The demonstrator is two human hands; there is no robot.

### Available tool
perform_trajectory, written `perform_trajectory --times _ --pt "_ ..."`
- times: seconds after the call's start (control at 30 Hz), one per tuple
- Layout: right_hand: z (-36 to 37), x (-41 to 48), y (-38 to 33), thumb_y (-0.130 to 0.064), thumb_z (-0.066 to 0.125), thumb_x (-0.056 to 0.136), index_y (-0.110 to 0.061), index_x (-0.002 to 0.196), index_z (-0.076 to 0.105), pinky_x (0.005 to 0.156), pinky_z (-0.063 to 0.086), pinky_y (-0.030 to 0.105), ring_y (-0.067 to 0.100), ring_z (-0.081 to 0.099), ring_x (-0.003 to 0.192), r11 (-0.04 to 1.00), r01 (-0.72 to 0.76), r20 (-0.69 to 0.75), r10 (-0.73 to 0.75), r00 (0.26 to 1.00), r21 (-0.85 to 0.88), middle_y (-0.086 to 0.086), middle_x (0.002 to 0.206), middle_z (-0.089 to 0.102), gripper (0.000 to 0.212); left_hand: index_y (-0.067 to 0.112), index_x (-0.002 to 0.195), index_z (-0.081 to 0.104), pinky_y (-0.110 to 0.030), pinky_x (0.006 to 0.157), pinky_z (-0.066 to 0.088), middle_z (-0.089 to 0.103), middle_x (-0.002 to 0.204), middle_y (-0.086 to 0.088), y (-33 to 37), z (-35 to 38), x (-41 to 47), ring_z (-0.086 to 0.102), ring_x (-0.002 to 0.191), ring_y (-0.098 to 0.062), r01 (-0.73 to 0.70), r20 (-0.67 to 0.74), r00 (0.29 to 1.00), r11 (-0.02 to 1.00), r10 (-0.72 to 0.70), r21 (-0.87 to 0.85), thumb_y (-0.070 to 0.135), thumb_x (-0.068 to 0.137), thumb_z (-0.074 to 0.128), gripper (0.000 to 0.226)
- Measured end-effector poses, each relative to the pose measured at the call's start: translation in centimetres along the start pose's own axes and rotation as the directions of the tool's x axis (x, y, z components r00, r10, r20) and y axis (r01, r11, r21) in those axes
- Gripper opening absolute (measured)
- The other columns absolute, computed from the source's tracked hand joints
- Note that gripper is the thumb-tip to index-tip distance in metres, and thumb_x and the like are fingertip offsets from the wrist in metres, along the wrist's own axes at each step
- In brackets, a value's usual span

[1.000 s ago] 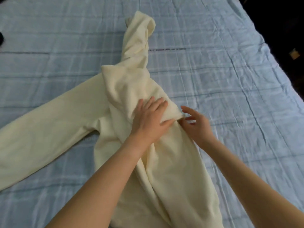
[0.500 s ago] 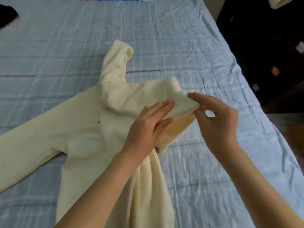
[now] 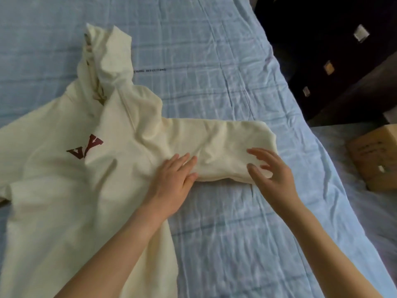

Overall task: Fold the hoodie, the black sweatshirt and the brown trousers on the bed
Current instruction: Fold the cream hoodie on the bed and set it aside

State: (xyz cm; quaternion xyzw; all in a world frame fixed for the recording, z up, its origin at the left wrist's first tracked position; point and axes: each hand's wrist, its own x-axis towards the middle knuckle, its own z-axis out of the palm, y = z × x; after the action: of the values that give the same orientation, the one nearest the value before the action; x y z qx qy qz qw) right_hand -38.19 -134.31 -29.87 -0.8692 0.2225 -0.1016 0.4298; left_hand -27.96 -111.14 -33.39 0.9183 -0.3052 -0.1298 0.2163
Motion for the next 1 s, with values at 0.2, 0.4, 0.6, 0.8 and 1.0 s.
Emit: perform_trajectory --times 0.2,0.4,0.6,0.8,1.0 --pt "-0.1 4.0 2.7 -0.025 0.070 0.089 -0.027 0.147 0.044 0.098 0.044 0.037 0.031 0.053 0.116 0.928 -0.274 -0.002 0.283 0.959 -0.253 0.010 0.135 0.056 0.064 0.037 0.154 0.018 -0.041 0.119 0.001 0.014 0.164 0.005 1.9 1.7 3.2 0.007 0.151 -0.019 0.029 0.090 0.995 0.996 -0.037 0.087 0.046 0.102 0.028 0.054" --pt "-7.2 5.5 1.9 -0.005 0.076 0.079 -0.027 0.122 0.070 0.081 0.031 -0.002 -0.008 0.047 0.094 0.993 -0.033 -0.288 -0.002 0.958 -0.116 -0.013 0.108 0.064 0.049 0.046 0.152 0.011 -0.046 0.119 -0.001 0.010 0.164 0.011 6.1 3.2 5.1 0.004 0.151 -0.016 0.021 0.082 0.996 0.992 -0.031 0.123 0.063 0.090 0.004 0.066" --pt "-17.5 8.1 3.9 -0.008 0.079 0.079 -0.022 0.126 0.068 0.098 0.042 0.025 0.008 0.056 0.105 0.975 -0.071 -0.418 -0.024 0.908 -0.209 -0.006 0.122 0.065 0.050 0.049 0.151 0.017 -0.053 0.117 -0.002 0.010 0.165 0.003 15.4 5.1 12.1 0.005 0.150 -0.031 -0.016 0.027 1.000 1.000 0.016 0.021 0.058 0.098 0.022 0.053" --pt "-11.7 8.3 9.8 -0.003 0.070 0.084 -0.016 0.138 0.059 0.087 0.029 0.016 0.033 0.055 0.114 0.955 -0.091 -0.140 0.052 0.989 -0.283 0.012 0.124 0.062 0.056 0.044 0.153 0.017 -0.055 0.119 0.003 0.009 0.164 -0.005 14.1 9.8 12.5 0.002 0.150 -0.035 -0.002 0.089 0.996 0.952 -0.027 0.307 0.059 0.097 0.030 0.059" --pt "-11.7 6.3 12.2 -0.008 0.064 0.090 -0.037 0.152 0.034 0.090 0.040 0.018 0.008 0.052 0.114 0.979 -0.202 -0.174 0.201 0.964 0.015 -0.018 0.131 0.057 0.075 0.043 0.150 0.028 -0.052 0.118 0.013 0.027 0.160 -0.005 14.1 7.7 13.0 0.021 0.147 -0.030 -0.044 0.073 0.997 0.960 0.025 0.276 0.046 0.103 0.029 0.047"
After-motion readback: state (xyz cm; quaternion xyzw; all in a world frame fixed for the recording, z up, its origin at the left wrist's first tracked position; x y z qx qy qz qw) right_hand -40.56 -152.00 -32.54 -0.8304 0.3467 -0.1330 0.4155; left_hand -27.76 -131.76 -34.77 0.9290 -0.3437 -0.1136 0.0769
